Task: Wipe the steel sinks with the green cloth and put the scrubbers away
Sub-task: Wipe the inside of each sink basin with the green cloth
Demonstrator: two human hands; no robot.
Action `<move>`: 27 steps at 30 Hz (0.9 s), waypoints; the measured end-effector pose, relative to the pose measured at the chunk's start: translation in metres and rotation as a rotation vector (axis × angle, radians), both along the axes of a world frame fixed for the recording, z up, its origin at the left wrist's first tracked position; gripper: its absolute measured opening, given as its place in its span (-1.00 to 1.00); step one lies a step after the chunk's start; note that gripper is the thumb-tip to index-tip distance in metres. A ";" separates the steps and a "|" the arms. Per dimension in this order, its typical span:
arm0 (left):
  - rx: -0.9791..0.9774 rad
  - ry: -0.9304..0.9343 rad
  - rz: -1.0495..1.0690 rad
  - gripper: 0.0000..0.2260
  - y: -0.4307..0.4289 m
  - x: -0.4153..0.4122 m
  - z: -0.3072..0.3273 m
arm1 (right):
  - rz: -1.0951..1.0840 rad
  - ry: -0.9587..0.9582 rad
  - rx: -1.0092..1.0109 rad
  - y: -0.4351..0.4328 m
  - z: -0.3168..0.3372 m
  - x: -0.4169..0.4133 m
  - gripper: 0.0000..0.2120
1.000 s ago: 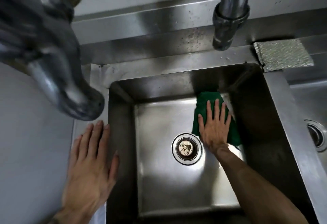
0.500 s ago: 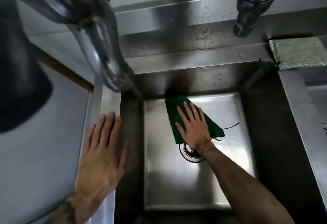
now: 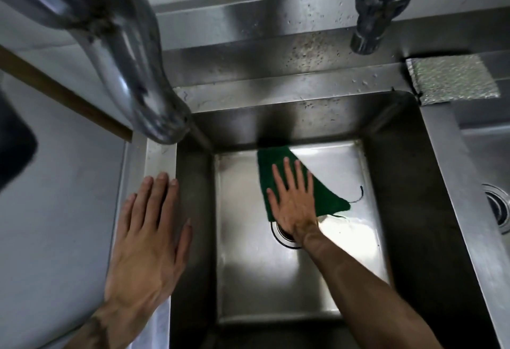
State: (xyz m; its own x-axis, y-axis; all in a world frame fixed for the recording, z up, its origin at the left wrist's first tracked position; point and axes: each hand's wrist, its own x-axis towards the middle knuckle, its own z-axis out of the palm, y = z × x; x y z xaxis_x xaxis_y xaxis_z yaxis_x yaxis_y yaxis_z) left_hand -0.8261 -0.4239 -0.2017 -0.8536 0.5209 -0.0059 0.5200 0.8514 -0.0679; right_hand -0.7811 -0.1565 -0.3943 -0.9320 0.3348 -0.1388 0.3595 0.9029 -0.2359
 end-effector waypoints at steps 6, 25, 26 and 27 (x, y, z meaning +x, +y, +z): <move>0.001 0.001 -0.006 -0.37 0.001 0.000 0.003 | 0.473 -0.040 -0.047 -0.053 0.000 0.036 -0.37; 0.049 0.011 -0.057 -0.36 -0.001 -0.001 0.002 | 0.192 -0.265 0.044 0.052 0.045 0.148 -0.53; 0.048 0.019 -0.055 -0.37 0.000 -0.001 0.002 | 0.181 -0.293 0.054 0.054 0.047 0.157 -0.53; 0.047 0.026 -0.055 -0.38 0.000 -0.001 0.003 | 0.185 -0.325 0.076 0.057 0.049 0.164 -0.53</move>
State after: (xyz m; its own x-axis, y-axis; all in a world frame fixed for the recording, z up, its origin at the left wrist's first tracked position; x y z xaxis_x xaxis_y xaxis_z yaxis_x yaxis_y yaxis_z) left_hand -0.8267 -0.4241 -0.1990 -0.8234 0.5660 0.0414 0.5645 0.8243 -0.0430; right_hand -0.6174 -0.0995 -0.3450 -0.8891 0.1862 -0.4182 0.2342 0.9699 -0.0661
